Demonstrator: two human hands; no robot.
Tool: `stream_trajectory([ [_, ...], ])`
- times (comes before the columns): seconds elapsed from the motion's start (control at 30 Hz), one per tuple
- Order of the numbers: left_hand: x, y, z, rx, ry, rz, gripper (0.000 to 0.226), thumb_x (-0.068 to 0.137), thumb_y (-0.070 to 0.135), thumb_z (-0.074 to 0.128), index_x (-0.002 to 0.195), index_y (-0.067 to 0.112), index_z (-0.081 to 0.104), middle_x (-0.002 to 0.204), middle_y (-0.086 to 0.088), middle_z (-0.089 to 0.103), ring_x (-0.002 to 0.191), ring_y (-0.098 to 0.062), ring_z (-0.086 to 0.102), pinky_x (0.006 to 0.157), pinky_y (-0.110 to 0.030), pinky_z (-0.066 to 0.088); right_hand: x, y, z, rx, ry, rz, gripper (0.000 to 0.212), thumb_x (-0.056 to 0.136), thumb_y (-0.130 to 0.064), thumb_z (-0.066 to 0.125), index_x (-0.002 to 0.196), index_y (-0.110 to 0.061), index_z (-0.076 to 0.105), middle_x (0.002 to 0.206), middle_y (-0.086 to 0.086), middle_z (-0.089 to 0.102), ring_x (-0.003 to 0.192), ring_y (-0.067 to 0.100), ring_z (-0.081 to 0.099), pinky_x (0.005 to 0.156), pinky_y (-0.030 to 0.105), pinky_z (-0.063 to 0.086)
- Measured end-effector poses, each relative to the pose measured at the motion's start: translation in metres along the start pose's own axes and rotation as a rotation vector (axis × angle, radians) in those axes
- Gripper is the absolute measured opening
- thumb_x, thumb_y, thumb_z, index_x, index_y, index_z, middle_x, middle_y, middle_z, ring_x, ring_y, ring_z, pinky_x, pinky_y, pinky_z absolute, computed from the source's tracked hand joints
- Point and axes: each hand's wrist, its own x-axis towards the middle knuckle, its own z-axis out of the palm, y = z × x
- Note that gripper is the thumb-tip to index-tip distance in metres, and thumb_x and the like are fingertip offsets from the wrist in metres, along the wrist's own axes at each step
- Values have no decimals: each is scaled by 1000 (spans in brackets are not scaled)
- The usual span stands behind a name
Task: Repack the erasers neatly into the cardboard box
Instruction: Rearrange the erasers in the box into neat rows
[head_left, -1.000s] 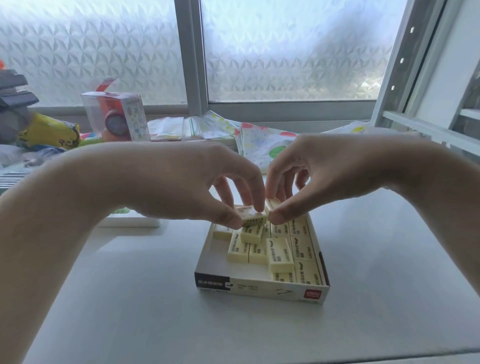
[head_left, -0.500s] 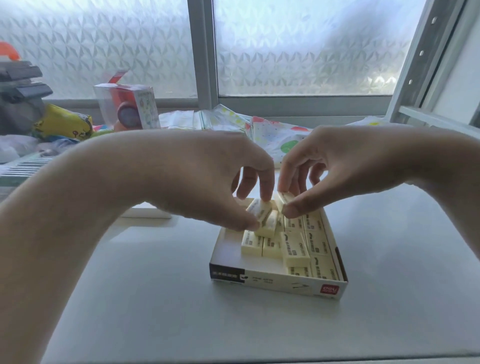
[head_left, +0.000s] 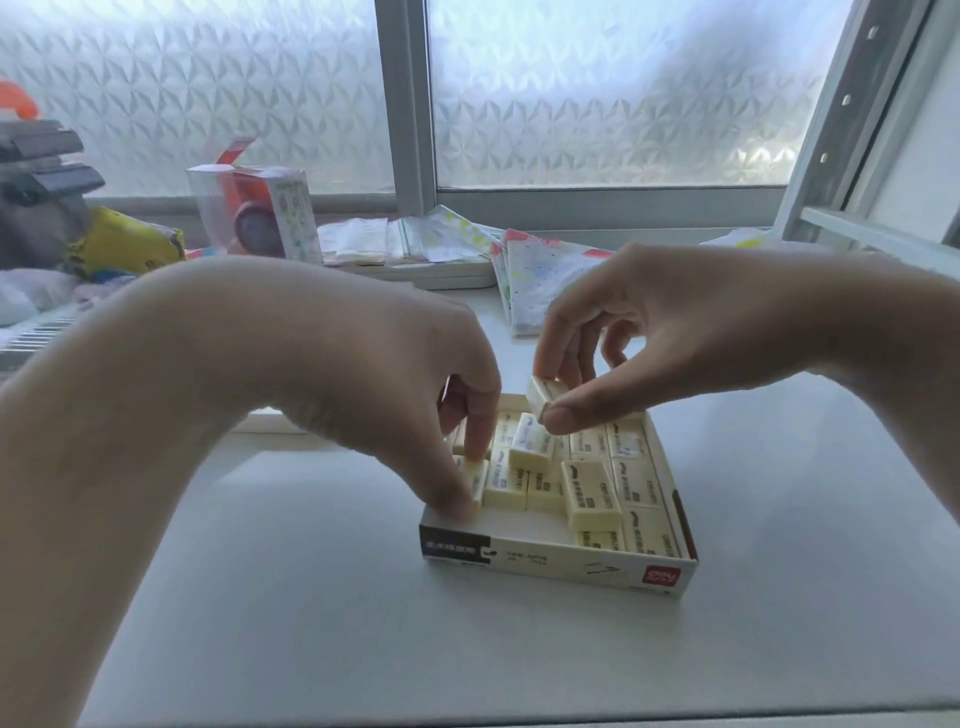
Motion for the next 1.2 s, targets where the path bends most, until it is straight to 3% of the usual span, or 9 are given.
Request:
stream_trajectory([
  [0.17,8,1,9,17,46,-23,47,62,59,86,102,46,64,97,20,67,83,0,64,79,-23,57,1,1,2,-27,-16,1,23,76,-49,82,89,-31,79,85,-13,79,85,2,74,83,32,60],
  [0.3,6,1,4,-17,-15,-49,48,59,67,82,97,63,53,102,32,58,88,11,58,75,-15,48,1,0,4,-25,-26,3,28,72,-53,83,91,-33,79,85,-16,77,85,0,73,80,29,57],
  [0.47,11,3,11,-6,9,-6,61,64,57,85,107,57,43,107,31,52,92,8,52,72,-7,40,3,1,7,-49,-34,3,33,68,-58,84,92,-36,78,85,-8,73,75,9,66,73,39,55],
  [0.57,11,3,9,-59,8,-22,60,64,56,86,112,54,51,109,29,57,96,10,57,88,-23,54,4,1,8,-50,-39,12,34,67,-61,83,92,-37,77,83,-10,73,73,6,65,75,41,56],
  [0.67,10,2,7,-64,0,-21,59,64,56,86,112,54,52,109,28,57,98,8,58,93,-30,55,3,1,8,-52,-33,20,34,67,-61,83,92,-38,77,83,-14,72,74,3,65,75,37,56],
  [0.87,10,-1,4,-129,34,42,59,62,71,77,115,63,52,116,34,54,105,16,51,85,-13,42,-3,1,-4,-80,8,38,32,67,-58,83,90,-36,79,87,-10,74,77,7,68,71,30,53],
  [1.0,16,1,6,-136,80,93,49,66,75,69,112,61,58,123,33,53,114,10,50,99,-27,43,-8,3,-14,-90,-24,113,34,66,-62,80,86,-35,79,80,-12,75,68,1,63,65,25,48],
  [1.1,19,2,8,-133,88,107,44,68,73,70,109,60,60,123,33,53,115,11,50,102,-29,43,-9,5,-16,-98,-64,155,33,67,-62,80,86,-34,79,76,-16,75,65,-2,60,66,24,46],
  [1.2,19,4,10,-125,99,148,39,70,71,71,106,58,63,124,33,53,116,10,49,108,-34,43,-7,6,-13,-81,-92,150,29,68,-57,83,85,-34,79,67,-16,68,58,-2,55,57,16,42],
])
